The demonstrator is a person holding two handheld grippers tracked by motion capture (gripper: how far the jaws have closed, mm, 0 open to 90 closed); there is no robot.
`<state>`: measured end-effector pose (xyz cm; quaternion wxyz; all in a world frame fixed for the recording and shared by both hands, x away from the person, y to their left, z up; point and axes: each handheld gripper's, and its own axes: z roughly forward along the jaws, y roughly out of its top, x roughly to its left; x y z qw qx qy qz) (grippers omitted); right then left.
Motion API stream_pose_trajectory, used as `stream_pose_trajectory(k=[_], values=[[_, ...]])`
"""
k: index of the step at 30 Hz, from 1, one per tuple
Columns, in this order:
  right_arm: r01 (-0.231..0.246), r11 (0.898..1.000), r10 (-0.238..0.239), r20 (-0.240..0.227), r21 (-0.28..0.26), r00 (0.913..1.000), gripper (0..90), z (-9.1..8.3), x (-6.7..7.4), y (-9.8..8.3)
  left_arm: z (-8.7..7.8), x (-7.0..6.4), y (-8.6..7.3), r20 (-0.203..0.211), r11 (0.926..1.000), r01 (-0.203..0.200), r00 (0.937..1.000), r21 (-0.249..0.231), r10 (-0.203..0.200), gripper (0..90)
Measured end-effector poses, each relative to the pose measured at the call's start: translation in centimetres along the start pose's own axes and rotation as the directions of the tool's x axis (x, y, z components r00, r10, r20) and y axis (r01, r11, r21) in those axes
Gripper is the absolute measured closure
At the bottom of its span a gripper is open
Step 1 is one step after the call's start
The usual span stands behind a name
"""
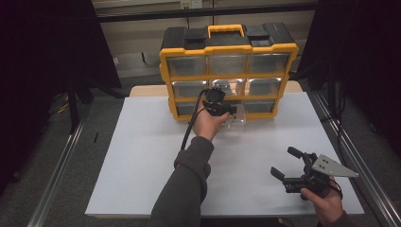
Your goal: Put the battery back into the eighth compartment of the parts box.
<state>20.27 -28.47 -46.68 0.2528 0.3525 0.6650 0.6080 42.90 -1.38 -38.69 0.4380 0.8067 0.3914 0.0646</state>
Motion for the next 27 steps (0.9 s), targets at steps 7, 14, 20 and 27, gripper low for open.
stream_pose_trajectory(k=[7, 14, 20, 27], values=[[0.000, 1.000, 0.000, 0.003, 0.000, 1.0000, 2.0, 0.1, 0.0, 0.0, -0.9, -0.2, -0.1, 0.025, 0.9999, -0.014, 0.9996, -0.006, 0.015, 50.0], [0.003, 1.000, -0.003, 0.009, -0.001, 1.0000, 2.0, 0.1, 0.0, 0.0, -2.3, 0.2, -0.6, 0.041, 0.9978, -0.031, 0.9986, -0.059, 0.033, 36.8], [0.009, 1.000, -0.009, 0.000, 0.009, 1.0000, 2.0, 0.1, 0.1, 0.0, -3.8, 0.1, -1.1, 0.059, 0.9931, -0.047, 0.9969, -0.108, 0.053, 29.2], [0.010, 1.000, -0.010, 0.004, 0.011, 0.9999, 2.0, 0.2, 0.0, 0.0, -5.5, 0.4, -2.8, 0.065, 0.9841, -0.073, 0.9944, -0.162, 0.084, 21.0]])
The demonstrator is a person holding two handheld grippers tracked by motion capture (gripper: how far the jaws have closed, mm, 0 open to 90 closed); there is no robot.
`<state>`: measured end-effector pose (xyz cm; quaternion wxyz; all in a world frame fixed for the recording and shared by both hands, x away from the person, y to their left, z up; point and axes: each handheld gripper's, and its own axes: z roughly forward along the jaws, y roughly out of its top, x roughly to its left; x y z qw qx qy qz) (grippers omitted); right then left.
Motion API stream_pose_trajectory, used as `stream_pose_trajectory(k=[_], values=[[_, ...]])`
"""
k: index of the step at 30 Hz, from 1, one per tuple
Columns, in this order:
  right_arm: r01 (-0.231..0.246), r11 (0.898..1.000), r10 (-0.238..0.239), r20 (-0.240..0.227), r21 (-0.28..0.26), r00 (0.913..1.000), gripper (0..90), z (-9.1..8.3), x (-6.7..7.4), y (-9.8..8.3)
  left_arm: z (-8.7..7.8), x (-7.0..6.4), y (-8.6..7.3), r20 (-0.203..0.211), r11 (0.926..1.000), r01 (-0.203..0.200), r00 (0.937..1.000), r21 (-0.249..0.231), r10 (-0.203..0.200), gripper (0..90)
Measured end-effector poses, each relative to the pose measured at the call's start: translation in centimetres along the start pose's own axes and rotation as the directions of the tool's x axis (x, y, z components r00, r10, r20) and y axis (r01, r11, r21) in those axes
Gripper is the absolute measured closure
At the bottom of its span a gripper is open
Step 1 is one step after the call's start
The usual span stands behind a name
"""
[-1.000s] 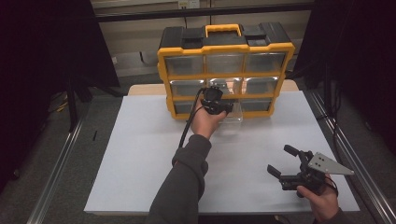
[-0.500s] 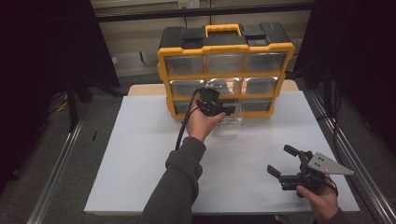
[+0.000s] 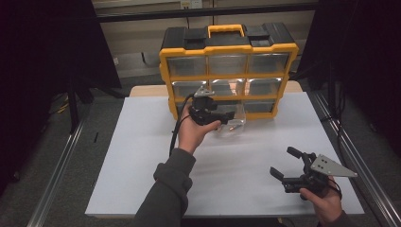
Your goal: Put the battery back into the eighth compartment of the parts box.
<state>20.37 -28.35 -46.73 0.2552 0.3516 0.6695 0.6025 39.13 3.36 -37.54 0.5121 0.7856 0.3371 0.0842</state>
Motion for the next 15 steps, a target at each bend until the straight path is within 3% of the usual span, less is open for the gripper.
stream_pose_trajectory(k=[6, 11, 15], values=[[0.002, 1.000, -0.002, 0.001, 0.002, 1.0000, 2.1, 0.2, 0.1, 0.0, -2.0, 0.4, -1.5, 0.017, 0.9986, -0.009, 0.9998, -0.051, 0.010, 16.3], [0.000, 1.000, 0.000, 0.005, -0.002, 1.0000, 2.2, 0.2, 0.1, 0.0, -3.5, 0.5, -2.6, 0.015, 0.9965, -0.045, 0.9988, -0.070, 0.047, 14.3], [0.003, 1.000, -0.003, 0.006, 0.000, 1.0000, 2.2, 0.2, 0.1, 0.0, -4.6, 0.7, -4.0, 0.042, 0.9934, -0.051, 0.9976, -0.103, 0.055, 12.0]])
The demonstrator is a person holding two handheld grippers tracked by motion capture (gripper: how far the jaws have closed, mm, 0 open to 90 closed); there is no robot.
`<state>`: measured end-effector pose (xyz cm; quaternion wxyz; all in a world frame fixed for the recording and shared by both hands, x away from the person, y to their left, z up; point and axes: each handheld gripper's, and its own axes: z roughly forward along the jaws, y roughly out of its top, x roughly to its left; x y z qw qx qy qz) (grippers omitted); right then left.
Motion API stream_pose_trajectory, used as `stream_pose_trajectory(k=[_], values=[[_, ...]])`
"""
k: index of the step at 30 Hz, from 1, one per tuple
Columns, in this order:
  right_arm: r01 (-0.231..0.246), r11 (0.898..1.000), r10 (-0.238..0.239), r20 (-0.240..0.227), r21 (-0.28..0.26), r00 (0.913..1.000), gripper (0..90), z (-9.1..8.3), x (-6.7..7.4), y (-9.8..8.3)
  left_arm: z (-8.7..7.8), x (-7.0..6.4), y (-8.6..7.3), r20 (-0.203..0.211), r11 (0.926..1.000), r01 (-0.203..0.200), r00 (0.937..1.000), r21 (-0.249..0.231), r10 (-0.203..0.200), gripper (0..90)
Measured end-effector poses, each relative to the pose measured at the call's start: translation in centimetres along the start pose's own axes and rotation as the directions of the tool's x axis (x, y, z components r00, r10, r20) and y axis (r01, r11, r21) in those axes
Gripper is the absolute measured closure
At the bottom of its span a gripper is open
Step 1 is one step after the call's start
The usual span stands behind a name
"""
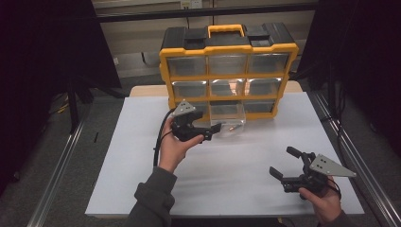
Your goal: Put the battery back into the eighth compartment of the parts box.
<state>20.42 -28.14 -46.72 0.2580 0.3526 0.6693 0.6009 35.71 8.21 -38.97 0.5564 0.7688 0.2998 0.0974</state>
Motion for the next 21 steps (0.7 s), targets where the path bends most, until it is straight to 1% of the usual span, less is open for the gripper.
stream_pose_trajectory(k=[1, 2, 4, 5, 6, 7, 8, 9, 10, 11, 13, 14, 16, 17, 18, 19, 20, 21], values=[[0.000, 1.000, 0.000, 0.000, 0.000, 1.0000, 2.2, 0.0, 0.0, 0.0, 0.0, 0.0, 0.0, 0.000, 1.0000, 0.000, 1.0000, 0.000, 0.000, 11.8], [0.006, 1.000, -0.006, -0.002, 0.003, 1.0000, 2.2, 0.0, 0.0, 0.0, -0.3, 0.0, -0.3, 0.000, 1.0000, 0.000, 1.0000, -0.006, 0.000, 11.8], [0.004, 1.000, -0.004, -0.002, 0.003, 1.0000, 2.2, 0.0, 0.0, 0.0, -1.0, 0.1, -0.9, -0.002, 0.9999, -0.001, 1.0000, -0.014, 0.001, 11.5], [0.003, 1.000, -0.003, -0.001, 0.001, 1.0000, 2.2, 0.0, 0.0, 0.0, -1.3, 0.1, -1.2, 0.001, 0.9998, 0.001, 1.0000, -0.020, -0.001, 11.5], [0.005, 1.000, -0.005, 0.002, 0.000, 1.0000, 2.2, 0.0, 0.0, 0.0, -1.5, 0.2, -1.4, 0.013, 0.9996, 0.003, 0.9999, -0.029, -0.003, 11.5], [0.008, 1.000, -0.008, 0.001, 0.007, 1.0000, 2.2, 0.1, 0.0, 0.0, -1.8, 0.4, -1.7, 0.012, 0.9992, -0.006, 0.9999, -0.040, 0.006, 11.3], [0.008, 1.000, -0.008, 0.001, 0.007, 1.0000, 2.2, 0.1, 0.0, 0.0, -2.1, 0.4, -1.9, -0.002, 0.9993, -0.009, 1.0000, -0.036, 0.009, 11.3], [0.010, 1.000, -0.010, 0.000, 0.008, 0.9999, 2.2, 0.1, 0.1, 0.0, -2.3, 0.5, -2.2, 0.010, 0.9991, -0.010, 0.9999, -0.041, 0.010, 10.8], [0.016, 1.000, -0.016, -0.002, 0.004, 0.9999, 2.2, 0.1, 0.1, 0.0, -2.7, 0.7, -2.6, 0.003, 0.9989, -0.019, 0.9998, -0.043, 0.019, 10.7], [0.011, 1.000, -0.011, -0.003, 0.002, 0.9999, 2.3, 0.1, 0.1, 0.0, -3.2, 0.8, -3.0, 0.000, 0.9985, -0.032, 0.9995, -0.043, 0.032, 9.7], [0.011, 1.000, -0.011, -0.001, 0.002, 0.9999, 2.3, 0.1, 0.1, 0.0, -3.5, 0.9, -3.3, 0.003, 0.9986, -0.033, 0.9995, -0.042, 0.033, 9.1], [0.019, 1.000, -0.019, -0.003, 0.003, 0.9998, 2.3, 0.1, 0.1, 0.0, -3.8, 0.9, -3.5, -0.001, 0.9980, -0.025, 0.9997, -0.058, 0.025, 9.1], [0.017, 1.000, -0.017, -0.001, 0.004, 0.9998, 2.3, 0.1, 0.1, 0.0, -4.3, 1.0, -3.8, 0.012, 0.9969, -0.029, 0.9995, -0.073, 0.030, 9.1], [0.016, 1.000, -0.016, 0.002, 0.002, 0.9999, 2.3, 0.1, 0.1, 0.0, -4.6, 0.9, -4.0, 0.000, 0.9970, -0.024, 0.9997, -0.074, 0.024, 9.1], [0.021, 1.000, -0.021, -0.002, 0.003, 0.9998, 2.2, 0.1, 0.0, 0.0, -4.9, 1.0, -4.3, -0.003, 0.9973, -0.029, 0.9996, -0.068, 0.028, 9.0], [0.013, 1.000, -0.013, 0.005, 0.005, 0.9999, 2.3, 0.1, 0.0, 0.0, -5.3, 1.2, -4.8, -0.001, 0.9974, -0.024, 0.9997, -0.068, 0.024, 8.7], [0.013, 1.000, -0.013, 0.005, 0.005, 0.9999, 2.3, 0.1, 0.0, 0.0, -5.3, 1.2, -4.8, -0.001, 0.9974, -0.024, 0.9997, -0.068, 0.024, 8.7], [0.016, 1.000, -0.016, 0.006, 0.005, 0.9999, 2.3, 0.0, 0.0, 0.0, -5.5, 1.2, -5.2, 0.000, 0.9976, -0.010, 0.9999, -0.069, 0.010, 8.7]])
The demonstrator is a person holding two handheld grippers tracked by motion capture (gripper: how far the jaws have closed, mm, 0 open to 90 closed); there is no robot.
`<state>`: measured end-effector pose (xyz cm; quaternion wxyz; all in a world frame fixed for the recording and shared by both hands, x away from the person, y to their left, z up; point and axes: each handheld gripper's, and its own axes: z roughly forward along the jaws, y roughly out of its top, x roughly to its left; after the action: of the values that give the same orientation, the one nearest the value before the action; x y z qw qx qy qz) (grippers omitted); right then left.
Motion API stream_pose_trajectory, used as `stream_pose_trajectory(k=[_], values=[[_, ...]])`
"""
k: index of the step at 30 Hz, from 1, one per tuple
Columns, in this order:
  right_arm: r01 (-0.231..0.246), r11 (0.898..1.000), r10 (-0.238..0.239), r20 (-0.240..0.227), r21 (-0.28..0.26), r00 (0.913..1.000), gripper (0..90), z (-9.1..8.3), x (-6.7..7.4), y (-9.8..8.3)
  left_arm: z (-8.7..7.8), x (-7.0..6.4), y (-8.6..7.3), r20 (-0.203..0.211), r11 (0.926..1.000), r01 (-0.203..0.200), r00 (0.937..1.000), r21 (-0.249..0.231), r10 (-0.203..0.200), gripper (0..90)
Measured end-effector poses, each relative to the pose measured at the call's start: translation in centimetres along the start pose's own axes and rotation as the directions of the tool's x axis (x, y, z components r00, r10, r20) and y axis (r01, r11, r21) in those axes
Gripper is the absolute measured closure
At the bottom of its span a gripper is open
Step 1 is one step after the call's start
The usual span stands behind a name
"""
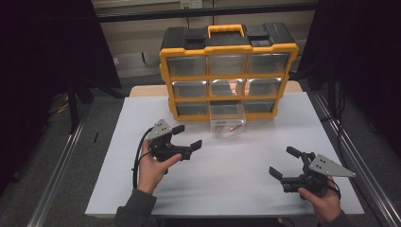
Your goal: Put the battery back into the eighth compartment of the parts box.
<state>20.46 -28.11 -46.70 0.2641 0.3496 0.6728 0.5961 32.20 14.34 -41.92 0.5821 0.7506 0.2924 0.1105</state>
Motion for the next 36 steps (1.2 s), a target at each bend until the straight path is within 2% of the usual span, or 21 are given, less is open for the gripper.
stream_pose_trajectory(k=[8, 9, 11, 19, 21, 22, 24, 25, 26, 29, 30, 31, 32, 34, 36], values=[[0.009, 1.000, -0.009, 0.007, 0.003, 0.9999, 2.2, 0.1, 0.1, 0.0, -1.9, 0.5, -2.0, -0.014, 0.9997, 0.021, 0.9997, -0.012, -0.021, 8.0], [0.014, 1.000, -0.015, 0.006, 0.004, 0.9999, 2.3, 0.1, 0.0, 0.0, -2.2, 0.5, -2.2, -0.014, 0.9991, 0.034, 0.9993, -0.024, -0.034, 8.0], [0.017, 1.000, -0.017, 0.002, 0.006, 0.9998, 2.2, 0.1, 0.0, 0.0, -2.8, 0.7, -2.3, -0.024, 0.9996, 0.013, 0.9996, -0.026, -0.014, 8.0], [0.007, 1.000, -0.007, 0.017, 0.003, 0.9998, 2.3, 0.1, 0.0, 0.0, -4.7, 1.2, -3.3, -0.038, 0.9982, 0.028, 0.9988, -0.054, -0.030, 7.6], [0.010, 1.000, -0.011, 0.015, 0.006, 0.9998, 2.3, 0.0, 0.0, 0.0, -5.3, 1.5, -3.5, -0.056, 0.9993, 0.008, 0.9984, -0.038, -0.010, 7.3], [0.007, 1.000, -0.007, 0.017, 0.004, 0.9998, 2.3, 0.1, 0.0, 0.0, -5.5, 1.5, -3.7, -0.057, 0.9986, 0.019, 0.9981, -0.048, -0.022, 7.3], [0.012, 1.000, -0.012, 0.015, 0.006, 0.9998, 2.3, 0.1, 0.0, 0.0, -6.1, 1.7, -3.8, -0.062, 0.9989, 0.012, 0.9980, -0.044, -0.015, 7.4], [0.010, 1.000, -0.010, 0.012, 0.007, 0.9999, 2.3, 0.1, 0.1, 0.0, -6.2, 1.7, -3.9, -0.070, 0.9977, 0.027, 0.9971, -0.061, -0.031, 7.3], [0.011, 1.000, -0.011, 0.011, 0.007, 0.9999, 2.3, 0.1, 0.1, 0.0, -6.4, 1.8, -4.0, -0.073, 0.9986, 0.013, 0.9972, -0.051, -0.017, 7.4], [0.007, 1.000, -0.007, 0.016, 0.008, 0.9998, 2.3, 0.1, 0.1, 0.0, -6.9, 1.8, -4.3, -0.075, 0.9980, 0.024, 0.9968, -0.058, -0.029, 6.9], [0.013, 1.000, -0.013, 0.012, 0.010, 0.9998, 2.3, 0.1, 0.1, 0.0, -7.0, 1.9, -4.4, -0.071, 0.9984, 0.015, 0.9973, -0.054, -0.019, 6.9], [0.013, 1.000, -0.013, 0.012, 0.010, 0.9998, 2.3, 0.1, 0.1, 0.0, -7.2, 1.9, -4.4, -0.084, 0.9992, 0.002, 0.9964, -0.040, -0.005, 6.9], [0.019, 1.000, -0.019, 0.011, 0.009, 0.9998, 2.3, 0.1, 0.0, 0.0, -7.3, 1.8, -4.6, -0.079, 0.9985, 0.016, 0.9967, -0.052, -0.020, 6.8], [0.008, 1.000, -0.008, 0.016, 0.008, 0.9998, 2.3, 0.1, 0.1, 0.0, -7.7, 2.0, -4.8, -0.083, 0.9993, 0.002, 0.9965, -0.038, -0.005, 6.5], [0.023, 1.000, -0.023, 0.007, 0.013, 0.9997, 2.3, 0.1, 0.0, 0.0, -8.0, 2.0, -5.0, -0.095, 0.9990, 0.012, 0.9954, -0.042, -0.016, 6.2]])
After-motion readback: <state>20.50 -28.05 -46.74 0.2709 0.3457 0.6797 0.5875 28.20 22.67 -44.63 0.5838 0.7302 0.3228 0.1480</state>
